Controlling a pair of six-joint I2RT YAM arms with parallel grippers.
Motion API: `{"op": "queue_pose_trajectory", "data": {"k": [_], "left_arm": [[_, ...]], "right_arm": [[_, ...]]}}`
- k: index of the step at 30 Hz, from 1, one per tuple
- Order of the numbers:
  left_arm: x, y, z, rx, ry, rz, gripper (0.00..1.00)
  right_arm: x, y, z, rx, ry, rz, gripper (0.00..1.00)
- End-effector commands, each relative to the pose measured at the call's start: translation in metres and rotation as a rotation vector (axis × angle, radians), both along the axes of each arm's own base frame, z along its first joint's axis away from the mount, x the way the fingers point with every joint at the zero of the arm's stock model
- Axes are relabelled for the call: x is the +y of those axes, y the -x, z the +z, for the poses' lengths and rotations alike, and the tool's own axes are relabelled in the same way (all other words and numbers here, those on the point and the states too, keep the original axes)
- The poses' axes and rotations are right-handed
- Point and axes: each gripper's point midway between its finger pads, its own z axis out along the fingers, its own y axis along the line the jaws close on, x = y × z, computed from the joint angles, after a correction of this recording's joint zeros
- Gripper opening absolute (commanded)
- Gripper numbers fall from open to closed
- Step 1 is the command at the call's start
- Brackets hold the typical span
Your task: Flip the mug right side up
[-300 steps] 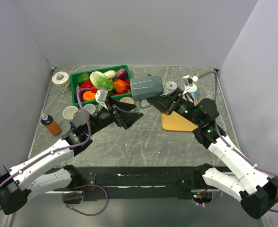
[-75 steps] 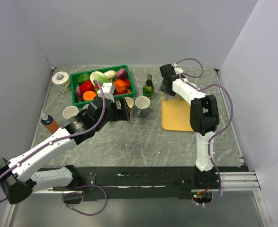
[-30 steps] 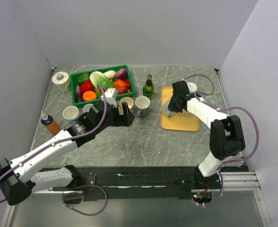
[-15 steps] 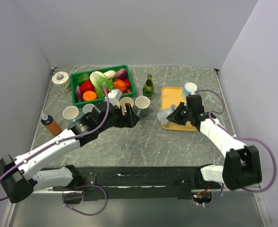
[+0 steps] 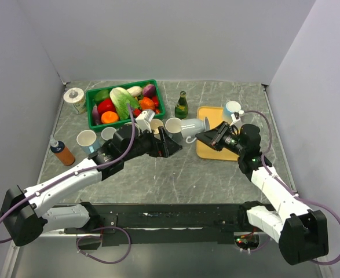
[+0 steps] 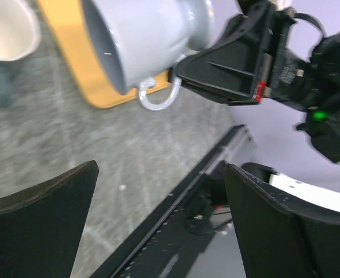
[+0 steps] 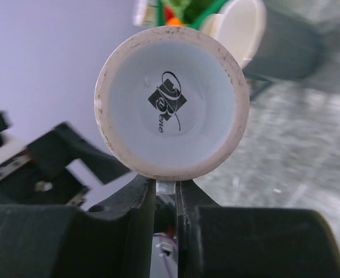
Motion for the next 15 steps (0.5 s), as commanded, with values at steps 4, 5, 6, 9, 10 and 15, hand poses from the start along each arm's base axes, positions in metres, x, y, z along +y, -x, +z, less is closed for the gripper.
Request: {"op": "queue_pose_trajectory", "data": {"k": [4, 5, 6, 9, 10, 15], "left_arm": [[-0.021, 0.011, 0.048, -0.073, 0.232, -0.106, 0.96], [-0.022, 0.011, 0.05, -0.072, 0.24, -0.105, 0.96], [-0.023, 0.011, 0.051, -0.064, 0.253, -0.105, 0.96], [-0.024, 0.012, 0.062, -0.075, 0.301, -0.109, 0.96], [-0.024, 0.012, 0.068, -0.092, 0.324, -0.112, 0.96], [-0.025, 0.007, 0.076, -0.1, 0.322, -0.096, 0.96]], "right_arm": [[0.022, 0.028, 0.109, -0.337, -0.26, 0.127, 0.0], [0.023, 0.03, 0.113, -0.342, -0.273, 0.131, 0.0], [0.024, 0.032, 0.116, -0.334, -0.295, 0.132, 0.0], [0.031, 0.04, 0.126, -0.356, -0.336, 0.156, 0.0], [0.033, 0.042, 0.131, -0.376, -0.346, 0.168, 0.0], [0.048, 0.051, 0.135, -0.378, -0.4, 0.221, 0.0]]}}
